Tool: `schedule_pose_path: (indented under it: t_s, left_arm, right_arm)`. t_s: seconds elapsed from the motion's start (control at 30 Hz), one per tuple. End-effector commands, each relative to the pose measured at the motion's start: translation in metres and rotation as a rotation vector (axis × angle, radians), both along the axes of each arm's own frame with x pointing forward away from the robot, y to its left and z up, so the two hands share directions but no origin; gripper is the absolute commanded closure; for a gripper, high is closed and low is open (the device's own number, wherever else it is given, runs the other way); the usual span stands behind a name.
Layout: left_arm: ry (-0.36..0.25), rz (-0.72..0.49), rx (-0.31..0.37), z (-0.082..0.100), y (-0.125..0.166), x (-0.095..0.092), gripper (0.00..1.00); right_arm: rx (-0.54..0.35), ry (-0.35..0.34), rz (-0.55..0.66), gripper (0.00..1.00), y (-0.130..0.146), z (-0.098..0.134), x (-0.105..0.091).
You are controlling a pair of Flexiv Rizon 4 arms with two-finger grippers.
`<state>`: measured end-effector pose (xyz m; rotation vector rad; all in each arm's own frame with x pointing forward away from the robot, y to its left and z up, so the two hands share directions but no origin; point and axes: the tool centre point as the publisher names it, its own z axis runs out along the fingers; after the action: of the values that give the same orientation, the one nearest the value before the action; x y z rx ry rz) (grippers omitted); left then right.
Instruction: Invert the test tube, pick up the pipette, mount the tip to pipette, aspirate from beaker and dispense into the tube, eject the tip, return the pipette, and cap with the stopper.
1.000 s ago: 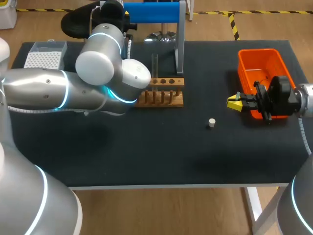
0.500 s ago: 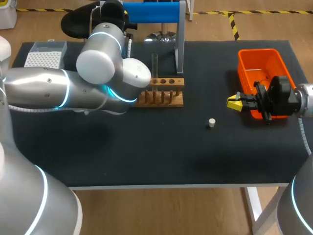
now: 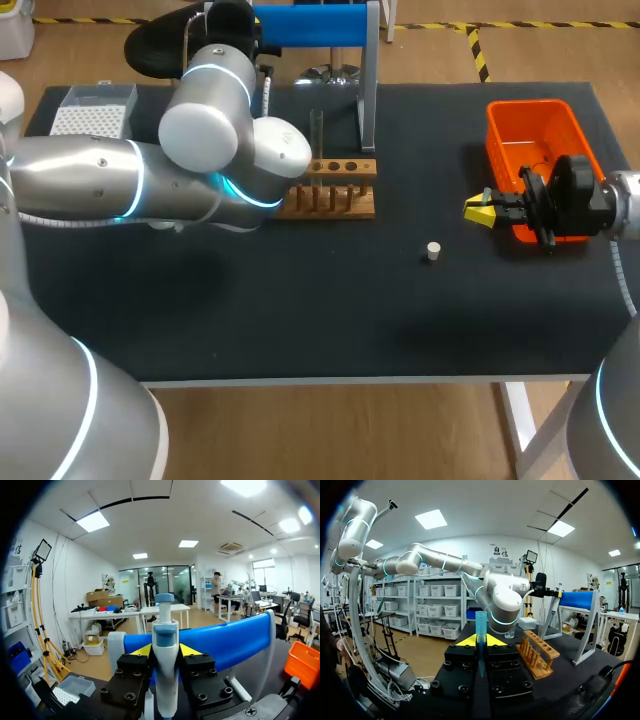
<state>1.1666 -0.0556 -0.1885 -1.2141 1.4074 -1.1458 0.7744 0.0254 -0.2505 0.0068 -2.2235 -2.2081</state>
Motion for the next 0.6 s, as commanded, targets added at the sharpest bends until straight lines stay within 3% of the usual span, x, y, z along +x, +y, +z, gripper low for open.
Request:
schedule_pose_path:
  t_s: [0.03, 0.6]
  left_arm:
    - [-0.012, 0.013, -0.003, 0.007, -0.001, 0.002, 1.0]
    - [-0.063, 0.031, -0.017, 0.053, -0.002, -0.01, 1.0]
  right_arm:
    - [-0.002, 0.0, -0.001, 1.0, 0.0, 0.0, -0.001]
    - [-0.002, 0.0, -0.001, 1.0, 0.0, 0.0, -0.001]
